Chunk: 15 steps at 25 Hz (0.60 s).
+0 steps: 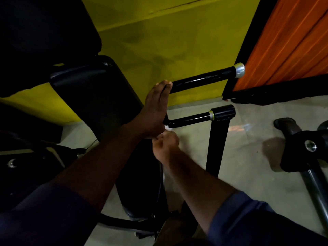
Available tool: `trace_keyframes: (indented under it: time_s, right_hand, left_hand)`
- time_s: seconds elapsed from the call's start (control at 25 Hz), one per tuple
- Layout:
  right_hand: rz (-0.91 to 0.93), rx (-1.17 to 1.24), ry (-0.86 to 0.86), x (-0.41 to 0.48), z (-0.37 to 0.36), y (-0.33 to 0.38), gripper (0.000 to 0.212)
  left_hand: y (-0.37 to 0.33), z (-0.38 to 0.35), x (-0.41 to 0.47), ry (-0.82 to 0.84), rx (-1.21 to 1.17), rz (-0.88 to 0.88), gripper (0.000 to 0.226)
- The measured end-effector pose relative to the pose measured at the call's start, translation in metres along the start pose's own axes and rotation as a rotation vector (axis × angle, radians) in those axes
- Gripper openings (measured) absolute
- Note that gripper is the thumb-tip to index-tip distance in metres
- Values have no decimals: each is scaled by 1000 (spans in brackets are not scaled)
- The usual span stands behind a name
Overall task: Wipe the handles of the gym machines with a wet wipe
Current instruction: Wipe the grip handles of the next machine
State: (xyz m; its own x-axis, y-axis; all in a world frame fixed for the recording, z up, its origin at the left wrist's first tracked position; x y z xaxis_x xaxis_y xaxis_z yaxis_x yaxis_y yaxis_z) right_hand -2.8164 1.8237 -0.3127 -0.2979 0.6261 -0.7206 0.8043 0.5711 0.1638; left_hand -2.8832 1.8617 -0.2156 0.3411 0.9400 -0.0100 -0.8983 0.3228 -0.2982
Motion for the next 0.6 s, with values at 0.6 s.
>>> trace_keyframes:
  time_s: [0.6]
  right_hand:
    - [1100,-1697,149,-13,28,71,44]
  left_hand:
    - [6,12,-1,63,-196,38,107]
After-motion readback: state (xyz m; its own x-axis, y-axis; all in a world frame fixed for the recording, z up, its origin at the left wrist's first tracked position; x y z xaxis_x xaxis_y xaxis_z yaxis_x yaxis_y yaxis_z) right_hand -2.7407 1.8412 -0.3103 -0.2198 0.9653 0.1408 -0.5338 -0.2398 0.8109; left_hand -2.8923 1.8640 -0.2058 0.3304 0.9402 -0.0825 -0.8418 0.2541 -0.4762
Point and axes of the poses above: each hand's wrist, its own x-axis towards the middle knuckle, its own z-axis out of the back of the hand, y = z × x, the point moved 1 cm from there along x, towards the middle knuckle, and after that the axes turned 2 degrees about y, right-handed, at the moved point
